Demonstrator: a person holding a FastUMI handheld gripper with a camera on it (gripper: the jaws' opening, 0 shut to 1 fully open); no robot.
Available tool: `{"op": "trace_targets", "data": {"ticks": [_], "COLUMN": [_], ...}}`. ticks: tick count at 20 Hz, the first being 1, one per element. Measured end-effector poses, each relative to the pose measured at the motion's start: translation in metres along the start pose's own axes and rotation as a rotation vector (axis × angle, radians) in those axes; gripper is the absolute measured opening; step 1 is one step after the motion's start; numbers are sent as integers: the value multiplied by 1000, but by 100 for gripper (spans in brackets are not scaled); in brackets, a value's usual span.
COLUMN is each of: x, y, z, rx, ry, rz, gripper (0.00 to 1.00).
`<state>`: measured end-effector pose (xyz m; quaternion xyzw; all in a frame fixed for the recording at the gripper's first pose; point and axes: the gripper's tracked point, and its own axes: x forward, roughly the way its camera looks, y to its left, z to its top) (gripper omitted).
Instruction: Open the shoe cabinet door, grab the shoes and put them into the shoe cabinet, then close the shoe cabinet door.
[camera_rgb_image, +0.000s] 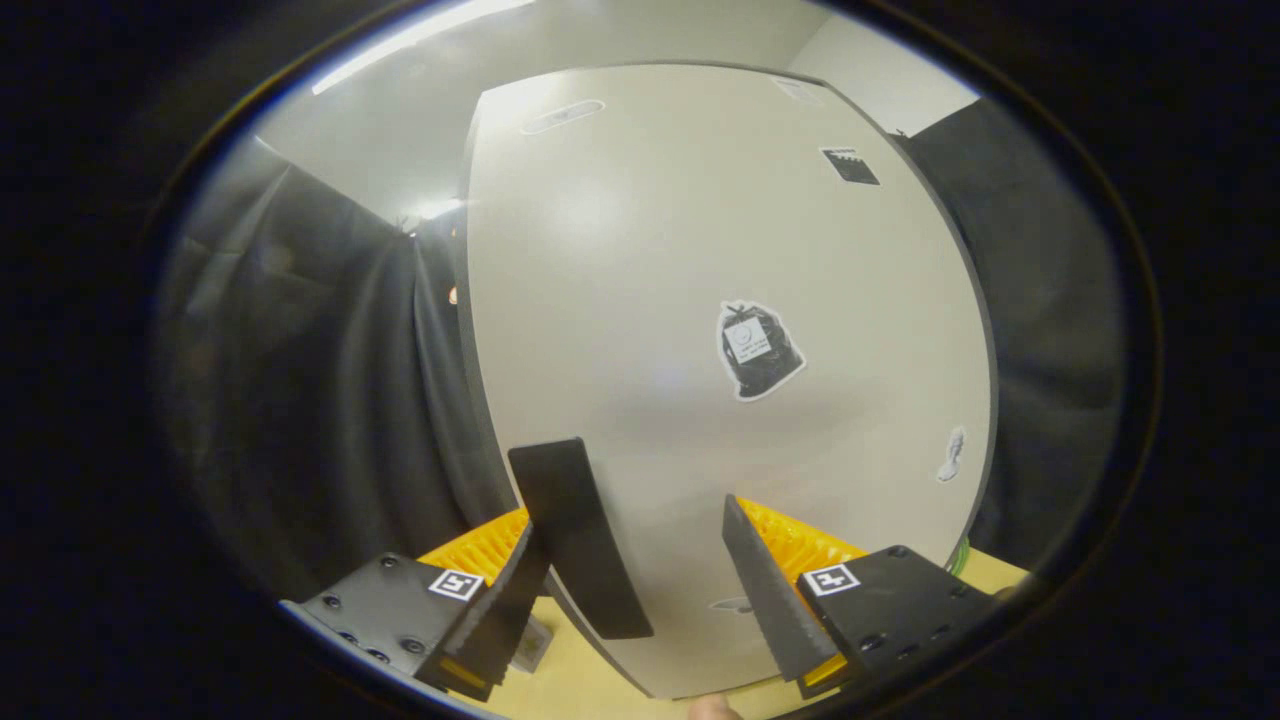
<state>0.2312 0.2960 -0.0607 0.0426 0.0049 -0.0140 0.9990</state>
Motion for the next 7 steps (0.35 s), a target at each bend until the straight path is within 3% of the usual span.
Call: {"op": "trace_targets", "data": {"ticks": [7], "x": [4], "y": [2], "z": [-1], "rx": [-15], "ry": [-8], "rz": [1], "gripper": [99]}}
